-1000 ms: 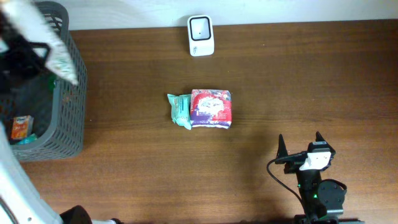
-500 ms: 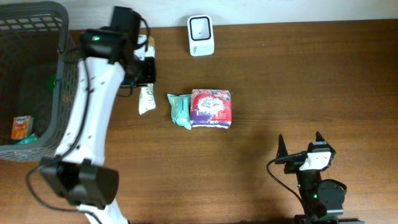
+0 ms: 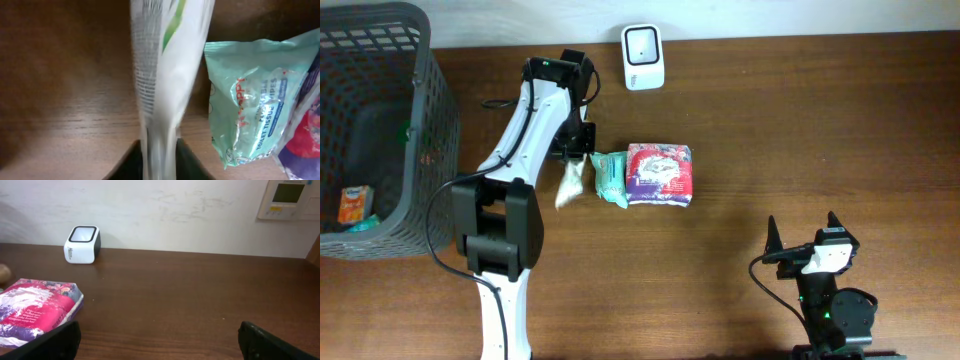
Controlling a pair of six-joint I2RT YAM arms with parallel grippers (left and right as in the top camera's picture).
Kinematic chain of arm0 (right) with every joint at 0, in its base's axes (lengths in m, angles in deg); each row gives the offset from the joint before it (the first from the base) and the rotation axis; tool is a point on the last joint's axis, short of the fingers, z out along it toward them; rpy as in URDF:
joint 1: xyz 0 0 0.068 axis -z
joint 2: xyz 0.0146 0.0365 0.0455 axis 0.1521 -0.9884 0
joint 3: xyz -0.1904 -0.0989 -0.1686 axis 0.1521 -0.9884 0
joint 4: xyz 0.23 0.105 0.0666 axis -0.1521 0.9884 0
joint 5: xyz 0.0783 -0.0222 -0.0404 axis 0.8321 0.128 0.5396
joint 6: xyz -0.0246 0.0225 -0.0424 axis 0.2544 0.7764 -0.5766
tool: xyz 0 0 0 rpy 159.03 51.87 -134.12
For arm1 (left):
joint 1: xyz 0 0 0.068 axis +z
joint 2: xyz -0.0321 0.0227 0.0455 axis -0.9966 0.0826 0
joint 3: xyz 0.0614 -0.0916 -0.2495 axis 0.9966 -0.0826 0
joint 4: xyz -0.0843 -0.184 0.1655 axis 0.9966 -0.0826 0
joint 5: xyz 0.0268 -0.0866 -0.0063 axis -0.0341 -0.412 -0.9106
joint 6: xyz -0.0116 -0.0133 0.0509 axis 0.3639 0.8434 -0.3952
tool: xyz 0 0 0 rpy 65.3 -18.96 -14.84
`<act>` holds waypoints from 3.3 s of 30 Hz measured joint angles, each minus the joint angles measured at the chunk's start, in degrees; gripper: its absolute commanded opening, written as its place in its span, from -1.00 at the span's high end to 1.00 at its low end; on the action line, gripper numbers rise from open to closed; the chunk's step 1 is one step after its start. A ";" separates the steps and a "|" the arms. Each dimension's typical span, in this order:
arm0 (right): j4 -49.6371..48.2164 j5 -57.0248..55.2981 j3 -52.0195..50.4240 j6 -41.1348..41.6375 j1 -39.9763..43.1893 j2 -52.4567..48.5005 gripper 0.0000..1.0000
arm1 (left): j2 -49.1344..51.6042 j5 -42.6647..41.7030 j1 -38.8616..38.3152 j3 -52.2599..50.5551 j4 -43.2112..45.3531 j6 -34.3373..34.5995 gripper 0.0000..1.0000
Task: Scan the item barcode
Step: 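Pick the white tube from basket, place it left of wipes, then pick the small green tissue pack, place right of pink pack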
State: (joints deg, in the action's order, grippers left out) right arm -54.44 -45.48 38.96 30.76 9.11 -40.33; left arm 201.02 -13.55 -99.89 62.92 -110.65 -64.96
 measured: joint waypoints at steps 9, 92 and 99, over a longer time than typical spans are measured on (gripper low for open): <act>0.00 0.00 0.02 0.02 0.00 0.02 -0.97 | 0.87 -0.04 1.33 19.47 -13.90 -0.11 -0.50; 0.00 0.00 0.00 0.02 0.00 0.02 -0.98 | -53.92 -36.57 31.93 -14.43 25.51 -13.29 1.00; 0.00 0.00 0.00 0.02 0.00 0.00 -0.97 | -42.58 -33.51 12.35 -16.59 25.03 -27.85 1.00</act>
State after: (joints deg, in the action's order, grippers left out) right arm -54.44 -45.48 38.96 30.78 9.11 -40.33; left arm 158.45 -47.05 -87.55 46.33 -85.62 -92.81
